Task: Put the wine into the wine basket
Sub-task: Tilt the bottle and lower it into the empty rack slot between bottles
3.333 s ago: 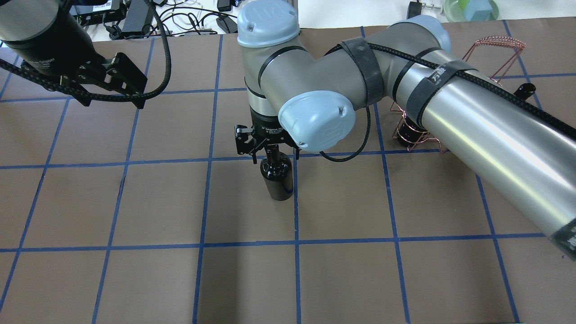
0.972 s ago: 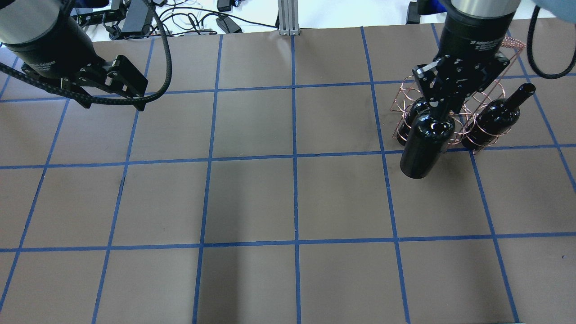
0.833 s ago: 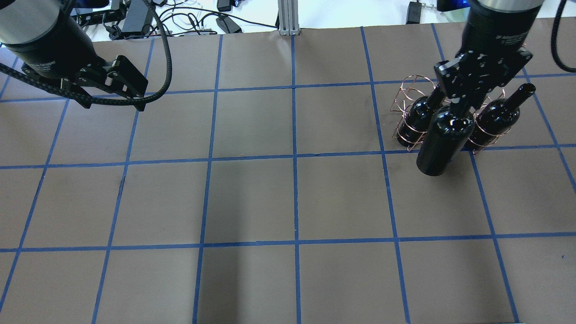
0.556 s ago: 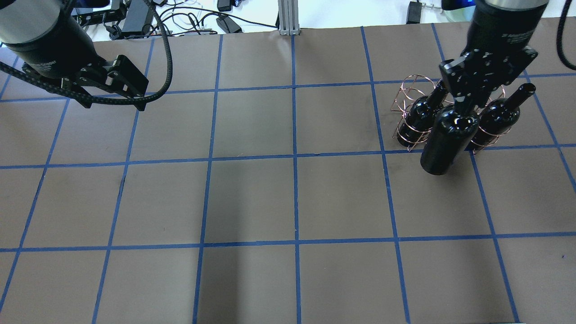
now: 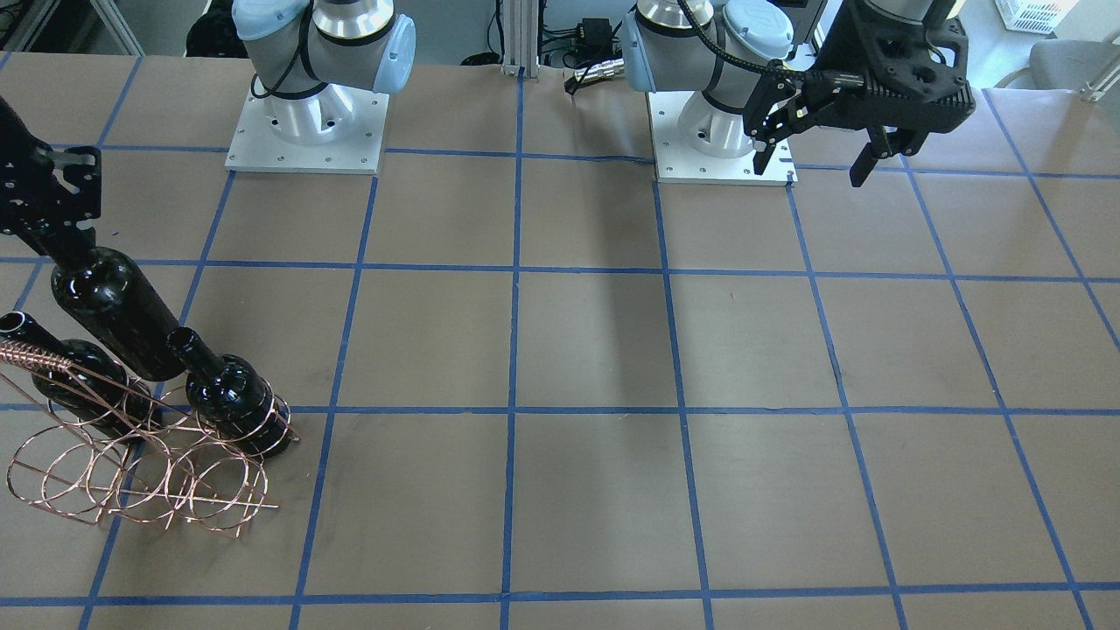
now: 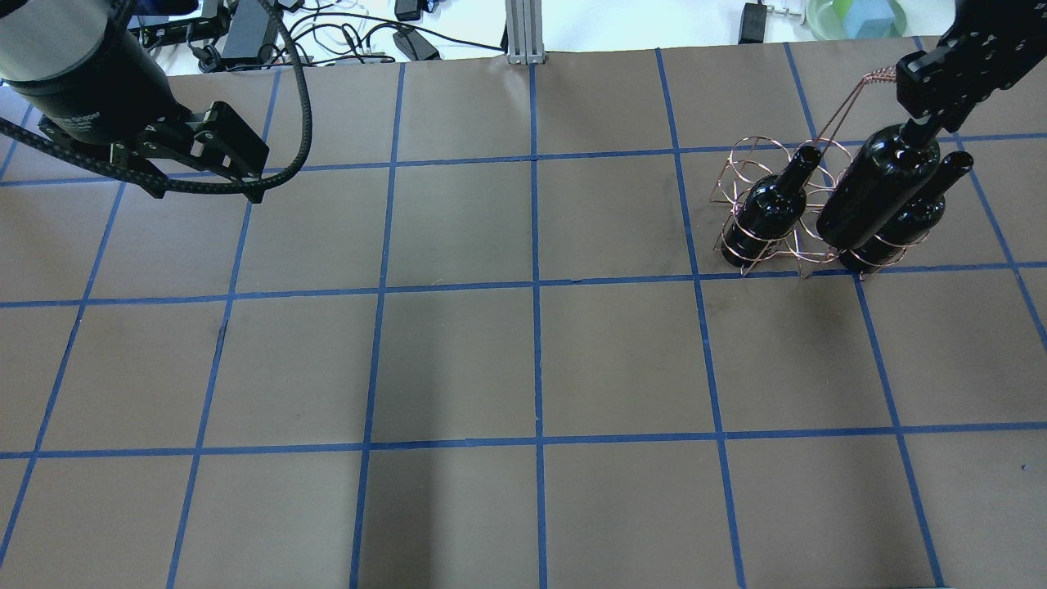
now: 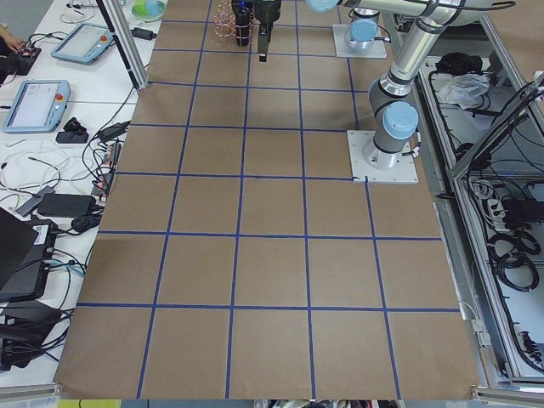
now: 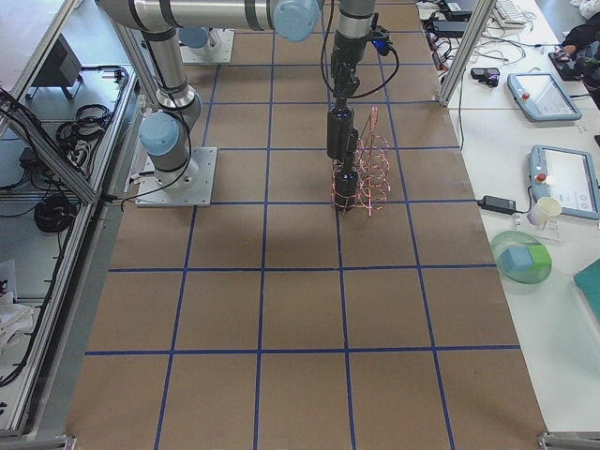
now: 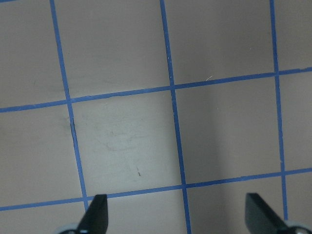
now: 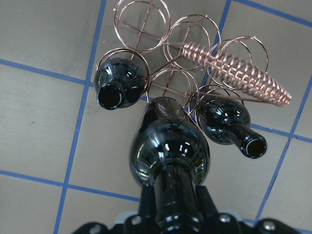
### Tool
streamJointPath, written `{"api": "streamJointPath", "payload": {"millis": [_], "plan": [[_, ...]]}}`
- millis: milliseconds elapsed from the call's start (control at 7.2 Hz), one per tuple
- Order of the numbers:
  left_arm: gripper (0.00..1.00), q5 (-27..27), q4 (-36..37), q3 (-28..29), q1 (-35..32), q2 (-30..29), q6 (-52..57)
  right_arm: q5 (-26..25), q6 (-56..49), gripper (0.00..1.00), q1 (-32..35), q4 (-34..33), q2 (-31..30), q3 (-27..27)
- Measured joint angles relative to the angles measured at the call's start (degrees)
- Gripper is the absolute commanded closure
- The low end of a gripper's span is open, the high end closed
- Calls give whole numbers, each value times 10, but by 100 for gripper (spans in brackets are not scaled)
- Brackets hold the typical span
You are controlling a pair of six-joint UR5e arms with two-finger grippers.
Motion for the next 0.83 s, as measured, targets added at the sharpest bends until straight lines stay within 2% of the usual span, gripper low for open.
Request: {"api": "streamJointPath", "payload": {"millis": [278, 833], "plan": [[0, -3, 0, 0, 0, 0, 0, 1, -2, 100, 0, -30, 18, 0], [0, -5, 1, 0, 0, 0, 0, -5, -6, 100, 0, -36, 44, 2]]}}
